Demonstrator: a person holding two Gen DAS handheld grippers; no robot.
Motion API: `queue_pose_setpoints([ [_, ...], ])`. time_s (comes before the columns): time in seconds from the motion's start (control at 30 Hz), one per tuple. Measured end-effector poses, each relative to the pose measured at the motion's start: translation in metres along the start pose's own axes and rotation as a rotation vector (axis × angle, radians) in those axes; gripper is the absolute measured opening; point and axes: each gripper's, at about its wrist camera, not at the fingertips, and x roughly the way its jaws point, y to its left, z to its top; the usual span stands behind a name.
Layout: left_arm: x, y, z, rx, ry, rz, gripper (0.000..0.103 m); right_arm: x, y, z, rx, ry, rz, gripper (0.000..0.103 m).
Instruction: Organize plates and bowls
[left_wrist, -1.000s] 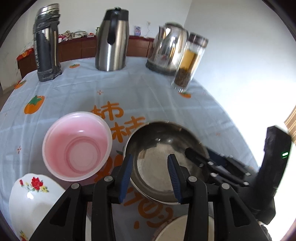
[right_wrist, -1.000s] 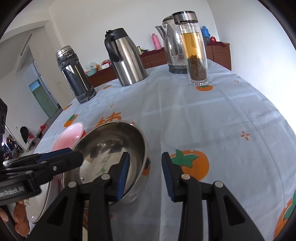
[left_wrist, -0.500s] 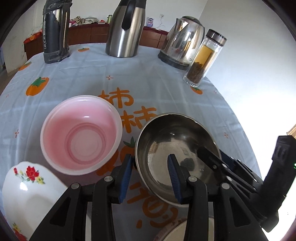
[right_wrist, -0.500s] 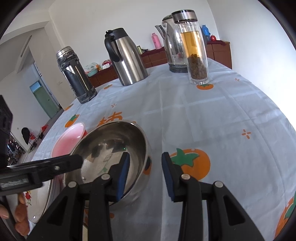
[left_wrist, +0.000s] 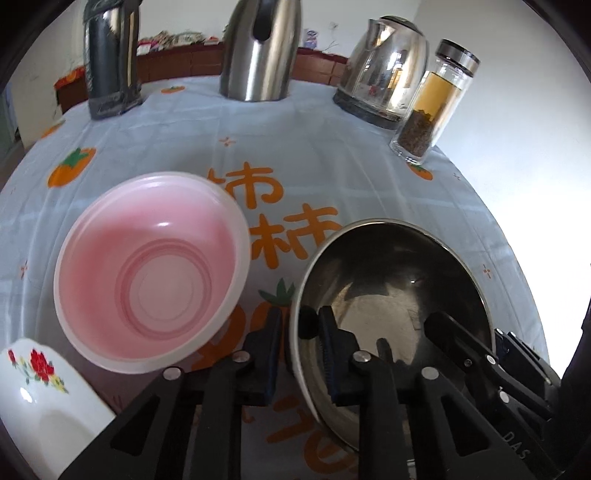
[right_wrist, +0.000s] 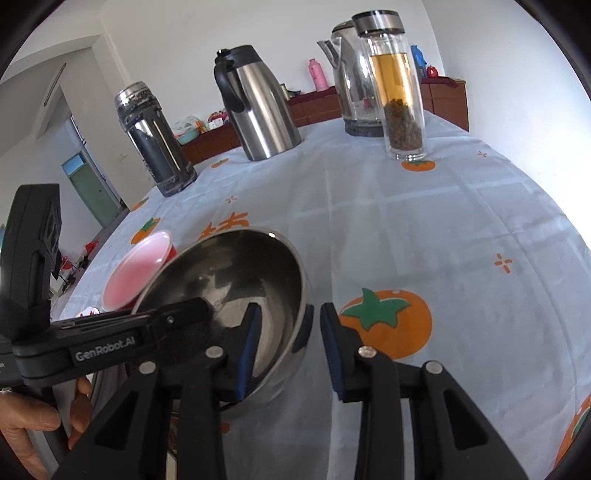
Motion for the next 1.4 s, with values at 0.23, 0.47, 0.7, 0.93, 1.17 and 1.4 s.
queue_pose_setpoints([
  [0.23,-0.004,-0.003,0.001,0.023,-0.023,0.013,0.018,-0.001,0.003,-0.001,-0.019,0.0,-0.029,0.024],
  [0.47,-0.012,-0.008,-0.001,0.032,-0.036,0.009,0.017,-0.01,-0.001,-0.001,0.015,-0.02,-0.022,0.022],
  [0.7,-0.029,-0.011,-0.004,0.041,-0.068,0.007,0.017,-0.026,0.006,-0.005,0.011,-0.064,-0.022,0.022],
  [0.93,-0.035,-0.011,-0.009,0.039,-0.085,0.005,0.017,-0.032,0.01,-0.008,0.019,-0.078,-0.025,0.022],
  [1.17,-0.043,-0.01,-0.012,0.038,-0.104,-0.002,0.017,-0.038,0.017,-0.011,0.004,-0.104,-0.039,0.022],
  [1.4,-0.042,-0.01,-0.013,0.031,-0.105,-0.004,0.017,-0.039,0.018,-0.012,0.007,-0.109,-0.043,0.022],
])
